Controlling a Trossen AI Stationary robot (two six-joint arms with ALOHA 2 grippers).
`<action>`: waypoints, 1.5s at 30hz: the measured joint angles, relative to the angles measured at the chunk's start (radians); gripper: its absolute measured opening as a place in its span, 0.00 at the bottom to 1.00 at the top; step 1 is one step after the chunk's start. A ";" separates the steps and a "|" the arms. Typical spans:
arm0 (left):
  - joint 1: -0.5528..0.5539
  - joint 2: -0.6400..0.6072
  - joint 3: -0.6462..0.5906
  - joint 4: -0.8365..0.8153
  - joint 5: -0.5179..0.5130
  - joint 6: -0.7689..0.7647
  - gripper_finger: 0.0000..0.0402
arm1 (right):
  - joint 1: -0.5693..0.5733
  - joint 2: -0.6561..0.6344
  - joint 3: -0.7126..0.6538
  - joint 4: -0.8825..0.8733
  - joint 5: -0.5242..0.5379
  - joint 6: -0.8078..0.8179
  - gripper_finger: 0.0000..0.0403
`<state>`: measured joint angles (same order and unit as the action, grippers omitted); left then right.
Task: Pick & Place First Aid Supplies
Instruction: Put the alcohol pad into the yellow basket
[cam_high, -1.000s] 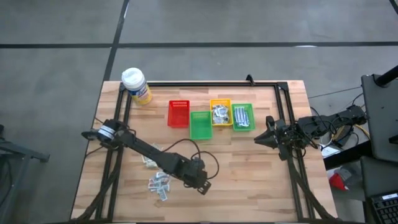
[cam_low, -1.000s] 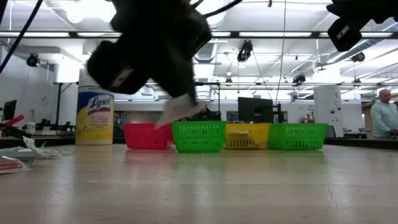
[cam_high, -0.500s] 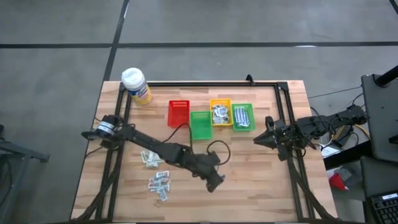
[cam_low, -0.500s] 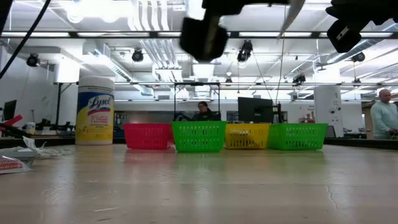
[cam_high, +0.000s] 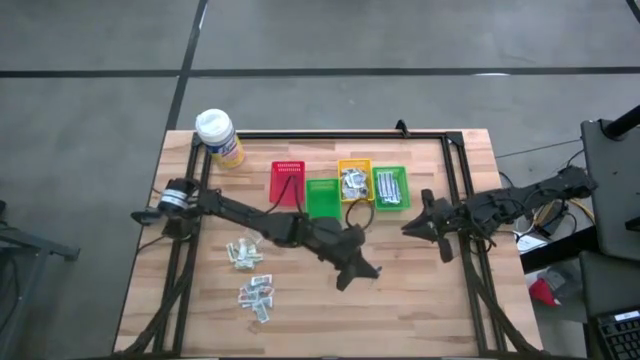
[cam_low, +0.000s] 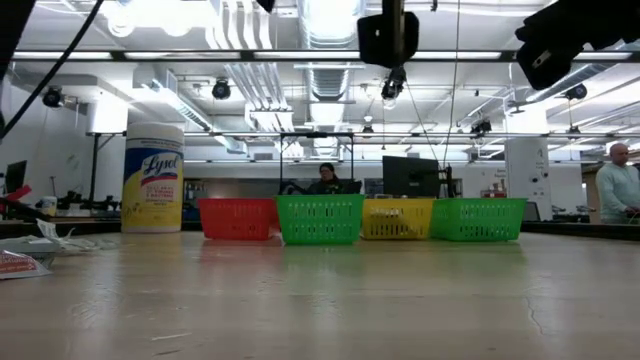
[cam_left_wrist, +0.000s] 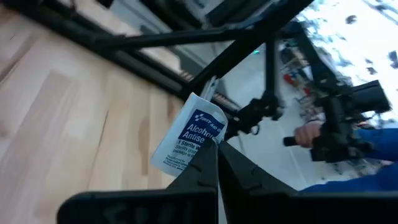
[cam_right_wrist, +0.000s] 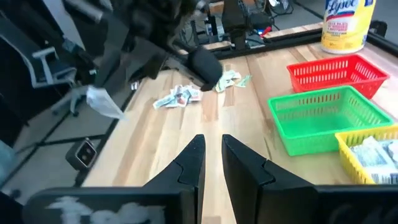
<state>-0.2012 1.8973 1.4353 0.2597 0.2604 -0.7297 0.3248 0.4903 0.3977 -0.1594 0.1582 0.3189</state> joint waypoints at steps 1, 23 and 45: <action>0.011 0.000 0.000 0.017 0.025 0.010 0.00 | 0.000 0.012 0.000 0.014 0.000 -0.011 0.13; 0.256 0.000 0.000 0.130 0.510 0.079 0.00 | -0.002 0.209 0.119 0.155 0.001 -0.114 0.20; 0.282 0.000 0.000 0.127 0.568 0.095 0.00 | -0.076 0.415 0.399 -0.130 -0.033 -0.253 0.37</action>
<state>0.0811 1.8973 1.4353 0.3864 0.8280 -0.6342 0.2487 0.9056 0.7971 -0.2893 0.1257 0.0662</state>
